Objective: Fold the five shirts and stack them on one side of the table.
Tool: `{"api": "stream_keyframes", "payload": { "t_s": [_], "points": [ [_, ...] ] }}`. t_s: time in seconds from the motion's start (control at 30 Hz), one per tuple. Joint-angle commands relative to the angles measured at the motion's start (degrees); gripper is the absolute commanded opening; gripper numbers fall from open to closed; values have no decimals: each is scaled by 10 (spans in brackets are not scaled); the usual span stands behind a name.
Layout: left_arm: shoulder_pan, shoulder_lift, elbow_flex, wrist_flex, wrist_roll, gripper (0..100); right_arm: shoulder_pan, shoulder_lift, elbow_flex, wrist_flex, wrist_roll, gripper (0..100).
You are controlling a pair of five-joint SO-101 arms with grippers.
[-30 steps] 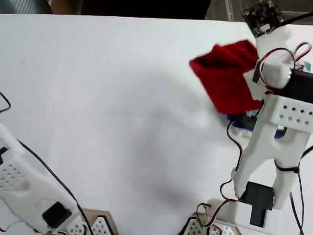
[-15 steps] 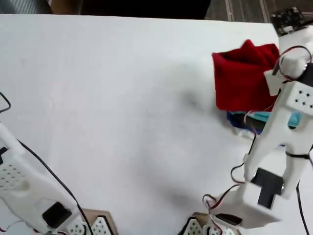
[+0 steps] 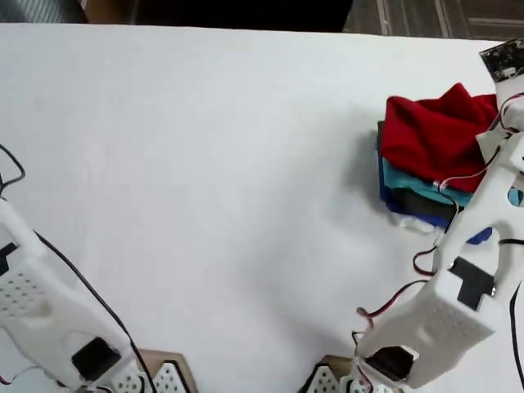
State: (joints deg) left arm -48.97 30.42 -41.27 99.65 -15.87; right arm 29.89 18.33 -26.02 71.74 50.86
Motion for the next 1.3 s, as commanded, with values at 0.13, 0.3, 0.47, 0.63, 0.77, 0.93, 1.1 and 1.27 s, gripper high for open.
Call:
{"api": "stream_keyframes", "payload": {
  "t_s": [0.13,0.3,0.47,0.63,0.77,0.93,1.1,1.27],
  "points": [
    [2,-11,-23,7,4,26,7,22,-5,-71,4,25],
    [1,-11,-22,7,4,26,7,26,-5,-83,3,141],
    [1,-11,-23,7,4,26,22,21,-5,-102,3,259],
    [1,-11,-22,7,4,26,40,21,-26,-109,-2,255],
    [4,-11,-21,7,4,26,51,20,-83,-103,-95,255],
    [4,-11,-20,8,4,26,38,21,-149,-32,-154,255],
    [3,-11,-22,8,4,26,0,21,-216,91,-156,224],
    [4,-11,-23,7,4,26,-70,21,-285,238,-161,43]
  ]
}}
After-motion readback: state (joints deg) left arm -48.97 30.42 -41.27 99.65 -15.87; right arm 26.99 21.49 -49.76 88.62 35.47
